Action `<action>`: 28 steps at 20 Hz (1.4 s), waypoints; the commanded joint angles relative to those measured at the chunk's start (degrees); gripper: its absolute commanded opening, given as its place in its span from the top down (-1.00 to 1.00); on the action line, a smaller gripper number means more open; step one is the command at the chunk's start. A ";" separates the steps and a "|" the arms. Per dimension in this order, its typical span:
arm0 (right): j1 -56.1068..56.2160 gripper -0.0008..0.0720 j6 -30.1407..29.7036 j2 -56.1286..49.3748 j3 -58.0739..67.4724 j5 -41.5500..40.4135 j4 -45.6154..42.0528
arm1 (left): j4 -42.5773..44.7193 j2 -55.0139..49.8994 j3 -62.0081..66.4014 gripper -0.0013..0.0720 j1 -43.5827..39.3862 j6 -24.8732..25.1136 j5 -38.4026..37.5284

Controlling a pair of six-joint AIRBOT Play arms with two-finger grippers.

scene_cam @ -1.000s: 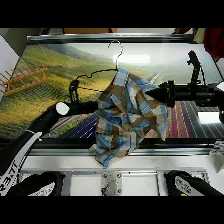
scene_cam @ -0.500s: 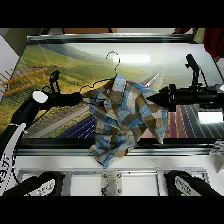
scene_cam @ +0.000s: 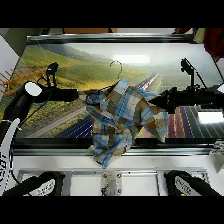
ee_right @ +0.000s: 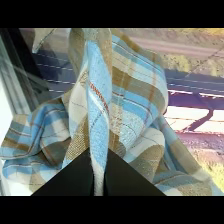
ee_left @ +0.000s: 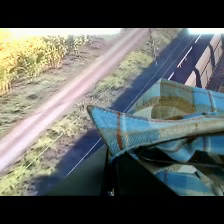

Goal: Fold the clothes and pants, and hang the long-sleeved shirts on hangers.

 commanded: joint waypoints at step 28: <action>3.61 0.94 6.84 18.34 -1.18 -4.26 -19.41 | 18.27 6.75 12.07 0.93 -5.09 -10.21 -2.16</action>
